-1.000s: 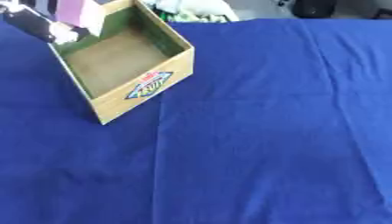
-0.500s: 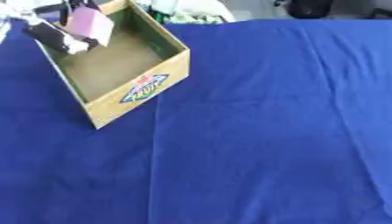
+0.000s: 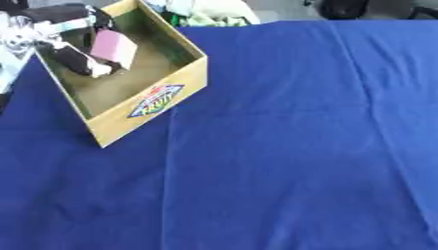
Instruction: Pick up objects on the table and place them in the box.
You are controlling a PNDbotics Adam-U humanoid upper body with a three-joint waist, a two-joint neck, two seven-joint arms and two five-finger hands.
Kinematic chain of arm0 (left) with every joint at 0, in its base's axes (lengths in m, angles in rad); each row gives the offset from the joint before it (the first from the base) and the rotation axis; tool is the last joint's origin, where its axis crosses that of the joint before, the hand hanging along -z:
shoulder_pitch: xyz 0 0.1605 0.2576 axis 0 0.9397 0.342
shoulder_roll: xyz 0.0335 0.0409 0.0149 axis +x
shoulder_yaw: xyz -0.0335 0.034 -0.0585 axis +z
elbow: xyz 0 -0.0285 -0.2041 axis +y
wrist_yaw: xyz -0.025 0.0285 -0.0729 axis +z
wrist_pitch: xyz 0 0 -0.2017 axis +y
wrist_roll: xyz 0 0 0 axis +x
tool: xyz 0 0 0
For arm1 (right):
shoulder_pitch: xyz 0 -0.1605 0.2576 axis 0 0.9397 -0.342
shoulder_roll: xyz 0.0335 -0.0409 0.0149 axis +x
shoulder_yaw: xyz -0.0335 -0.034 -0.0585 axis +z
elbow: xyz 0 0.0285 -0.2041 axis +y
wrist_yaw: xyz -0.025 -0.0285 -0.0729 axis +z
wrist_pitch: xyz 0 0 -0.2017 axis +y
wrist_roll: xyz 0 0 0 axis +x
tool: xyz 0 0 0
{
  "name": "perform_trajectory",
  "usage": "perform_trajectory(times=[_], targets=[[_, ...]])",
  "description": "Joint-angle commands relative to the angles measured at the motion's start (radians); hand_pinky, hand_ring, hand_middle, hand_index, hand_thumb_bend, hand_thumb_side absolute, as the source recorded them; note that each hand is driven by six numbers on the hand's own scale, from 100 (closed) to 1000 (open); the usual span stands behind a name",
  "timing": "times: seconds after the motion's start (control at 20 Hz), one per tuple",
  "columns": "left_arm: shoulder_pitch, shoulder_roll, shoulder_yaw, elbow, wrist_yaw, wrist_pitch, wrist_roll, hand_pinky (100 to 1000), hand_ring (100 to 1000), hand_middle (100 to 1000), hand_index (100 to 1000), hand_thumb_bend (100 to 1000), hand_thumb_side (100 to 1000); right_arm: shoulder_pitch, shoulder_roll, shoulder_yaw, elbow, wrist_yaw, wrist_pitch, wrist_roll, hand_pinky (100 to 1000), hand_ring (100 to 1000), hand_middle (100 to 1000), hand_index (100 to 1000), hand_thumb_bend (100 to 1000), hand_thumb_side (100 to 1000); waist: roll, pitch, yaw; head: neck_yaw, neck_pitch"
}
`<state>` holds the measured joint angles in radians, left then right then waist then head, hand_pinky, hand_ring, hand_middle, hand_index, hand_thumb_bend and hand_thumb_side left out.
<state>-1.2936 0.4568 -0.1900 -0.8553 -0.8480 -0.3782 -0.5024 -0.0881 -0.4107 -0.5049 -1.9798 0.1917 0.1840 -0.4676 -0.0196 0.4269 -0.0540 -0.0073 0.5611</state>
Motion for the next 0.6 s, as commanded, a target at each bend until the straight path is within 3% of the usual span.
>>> perform_trajectory(times=[0.05, 0.1, 0.2, 0.25, 0.4, 0.6], targets=[[-0.026, 0.015, 0.003, -0.022, -0.042, -0.029, -0.001, 756, 820, 791, 884, 251, 488, -0.003, -0.021, -0.009, -0.02, -0.005, -0.001, 0.002, 528, 762, 629, 786, 100, 1000, 0.001, -0.019, -0.001, 0.001, -0.007], [-0.025, 0.018, 0.001, -0.032, -0.058, -0.037, 0.002, 782, 852, 829, 905, 372, 654, -0.002, -0.021, -0.009, -0.02, -0.005, 0.0, 0.003, 528, 762, 629, 786, 100, 1000, 0.002, -0.019, -0.001, 0.0, -0.005], [-0.024, 0.021, -0.001, -0.047, -0.091, -0.051, 0.008, 815, 869, 841, 914, 436, 755, -0.002, -0.021, -0.01, -0.02, -0.005, 0.002, 0.003, 528, 762, 629, 786, 100, 1000, 0.003, -0.019, 0.0, -0.001, -0.001], [-0.023, 0.02, 0.003, -0.047, -0.108, -0.055, 0.01, 848, 884, 851, 918, 558, 915, -0.002, -0.02, -0.01, -0.02, -0.005, 0.003, 0.003, 528, 762, 629, 786, 100, 1000, 0.004, -0.019, 0.0, -0.001, 0.0], [-0.023, 0.018, 0.02, -0.04, -0.152, -0.065, 0.027, 853, 888, 852, 923, 579, 933, -0.002, -0.019, -0.01, -0.02, -0.005, 0.005, 0.004, 528, 762, 629, 786, 100, 1000, 0.004, -0.021, -0.001, -0.001, 0.0], [-0.02, 0.014, 0.028, -0.026, -0.165, -0.088, 0.052, 833, 877, 846, 924, 527, 894, -0.001, -0.017, -0.011, -0.02, -0.007, 0.007, 0.005, 527, 762, 628, 786, 100, 1000, 0.004, -0.022, -0.001, 0.0, 0.002]])
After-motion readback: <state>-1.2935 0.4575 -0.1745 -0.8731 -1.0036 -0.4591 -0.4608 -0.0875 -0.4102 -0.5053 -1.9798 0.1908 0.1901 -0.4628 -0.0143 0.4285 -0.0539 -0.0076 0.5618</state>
